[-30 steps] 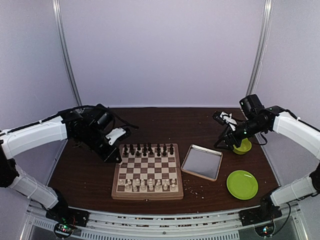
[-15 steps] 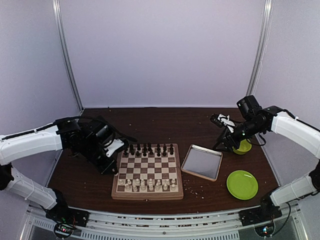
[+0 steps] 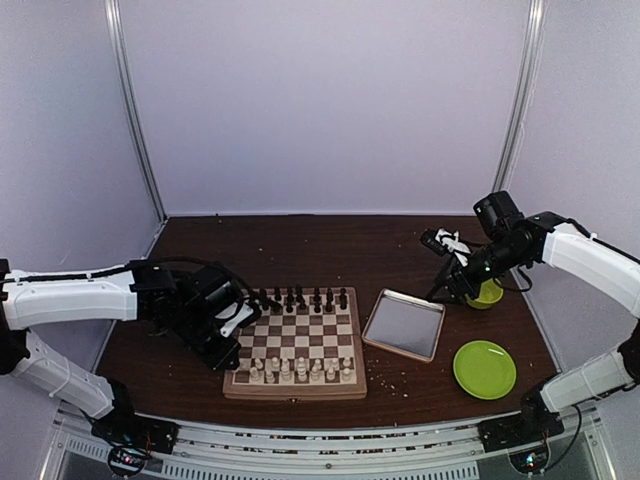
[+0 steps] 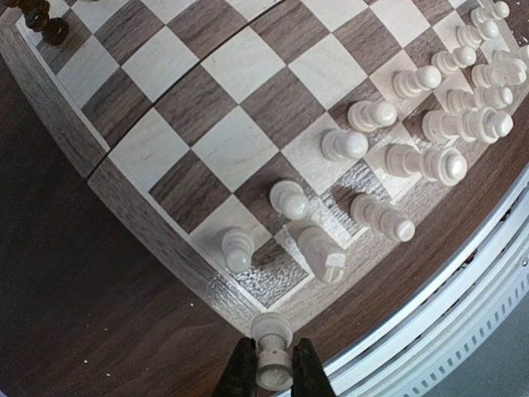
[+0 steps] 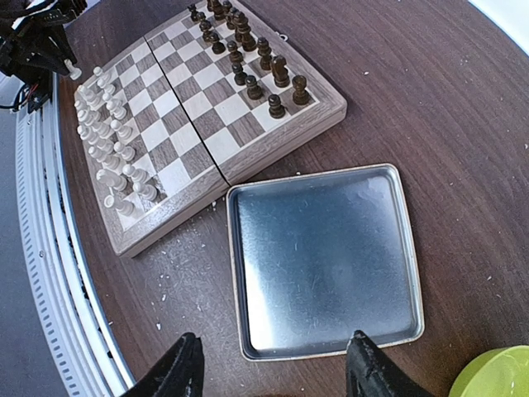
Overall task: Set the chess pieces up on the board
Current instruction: Place the rook at a1.
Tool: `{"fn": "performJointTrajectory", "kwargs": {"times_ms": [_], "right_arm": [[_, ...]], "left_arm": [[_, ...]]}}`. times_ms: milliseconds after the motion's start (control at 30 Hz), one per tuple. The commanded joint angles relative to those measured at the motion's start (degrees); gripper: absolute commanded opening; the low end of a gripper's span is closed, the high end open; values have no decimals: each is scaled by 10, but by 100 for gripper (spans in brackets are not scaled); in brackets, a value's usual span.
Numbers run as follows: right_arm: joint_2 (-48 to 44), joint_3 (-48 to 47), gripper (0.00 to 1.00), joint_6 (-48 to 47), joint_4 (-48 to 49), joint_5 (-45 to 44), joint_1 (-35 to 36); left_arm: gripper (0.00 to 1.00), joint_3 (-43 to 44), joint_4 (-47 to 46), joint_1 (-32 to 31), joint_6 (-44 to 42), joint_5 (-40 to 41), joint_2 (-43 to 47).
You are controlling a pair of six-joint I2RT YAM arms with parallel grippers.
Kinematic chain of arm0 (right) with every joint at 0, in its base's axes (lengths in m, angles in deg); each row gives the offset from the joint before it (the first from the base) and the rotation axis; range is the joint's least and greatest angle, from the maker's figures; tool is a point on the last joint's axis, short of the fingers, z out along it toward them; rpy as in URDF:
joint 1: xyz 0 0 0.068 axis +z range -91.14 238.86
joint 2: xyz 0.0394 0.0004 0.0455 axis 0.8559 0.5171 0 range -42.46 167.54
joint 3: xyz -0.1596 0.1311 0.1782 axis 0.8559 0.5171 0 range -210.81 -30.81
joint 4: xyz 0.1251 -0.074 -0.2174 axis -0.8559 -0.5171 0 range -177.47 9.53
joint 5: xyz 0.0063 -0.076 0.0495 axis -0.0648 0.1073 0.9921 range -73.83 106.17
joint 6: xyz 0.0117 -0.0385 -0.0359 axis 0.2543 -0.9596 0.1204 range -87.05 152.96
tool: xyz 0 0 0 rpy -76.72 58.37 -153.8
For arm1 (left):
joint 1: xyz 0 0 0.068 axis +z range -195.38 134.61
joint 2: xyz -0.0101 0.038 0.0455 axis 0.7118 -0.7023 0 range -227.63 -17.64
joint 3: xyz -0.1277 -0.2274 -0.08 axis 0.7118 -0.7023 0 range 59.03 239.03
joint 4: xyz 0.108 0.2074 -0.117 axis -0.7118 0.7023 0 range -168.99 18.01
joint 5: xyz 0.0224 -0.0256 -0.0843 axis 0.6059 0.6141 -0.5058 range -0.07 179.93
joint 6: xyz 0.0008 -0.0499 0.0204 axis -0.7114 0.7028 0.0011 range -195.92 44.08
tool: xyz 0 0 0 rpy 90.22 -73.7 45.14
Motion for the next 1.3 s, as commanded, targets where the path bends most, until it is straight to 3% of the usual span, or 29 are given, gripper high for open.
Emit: {"fn": "performJointTrajectory", "kwargs": {"times_ms": [0,867,1267], "right_arm": [[-1,-16,58,-4,-10,-7,4],[8,-20,58,-7,-18,-6,5],[15,-22,58,-8,-21,-6,6]], "left_arm": [[5,-7,-51,-8,24,8,-21],[4,-18,-68,-16,22,-2,-75],[17,-21,-66,-16,18,1,-76]]}}
